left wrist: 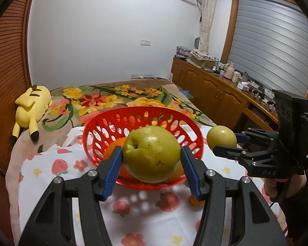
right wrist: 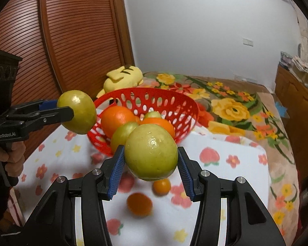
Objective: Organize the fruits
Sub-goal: 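Lift and carry the pear and round yellow-green fruit over the red basket with both grippers, then open the left gripper releasing the pear into the basket while the right releases its fruit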
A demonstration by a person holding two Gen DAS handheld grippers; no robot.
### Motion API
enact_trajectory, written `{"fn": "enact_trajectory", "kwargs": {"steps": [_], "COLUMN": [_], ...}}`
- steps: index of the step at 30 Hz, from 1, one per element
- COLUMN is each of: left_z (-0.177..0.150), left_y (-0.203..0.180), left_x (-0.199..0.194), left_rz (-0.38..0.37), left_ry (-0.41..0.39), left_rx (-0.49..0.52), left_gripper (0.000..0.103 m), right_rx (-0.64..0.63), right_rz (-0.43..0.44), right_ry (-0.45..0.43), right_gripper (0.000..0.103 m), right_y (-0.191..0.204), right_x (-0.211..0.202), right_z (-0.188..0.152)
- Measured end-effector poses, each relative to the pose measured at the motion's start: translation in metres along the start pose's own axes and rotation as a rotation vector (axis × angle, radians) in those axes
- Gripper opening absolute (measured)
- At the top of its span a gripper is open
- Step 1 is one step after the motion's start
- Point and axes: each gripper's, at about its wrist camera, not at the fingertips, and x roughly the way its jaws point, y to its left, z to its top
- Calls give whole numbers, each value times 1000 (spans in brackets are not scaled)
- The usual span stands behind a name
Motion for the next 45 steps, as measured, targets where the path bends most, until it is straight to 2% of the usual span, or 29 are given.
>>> {"fn": "enact_trajectory", "kwargs": {"steps": [13,30,45], "left_z": [25,44,53], "left_y": [27,43,37], "left_x": [37,78,101], "left_rz": [25,44,79], "left_ry": [28,62,69], "left_rx": [-16,-10,40], "left_gripper": [56,56,56], "right_rx": [-29,-65,-7], "right_rz": [22,31,41], "right_ry": [48,113,74], "right_gripper": [51,51,54], "right_y": [-20,-34,-49], "right_x": [53,105,91], "right_z": [40,58,53]}}
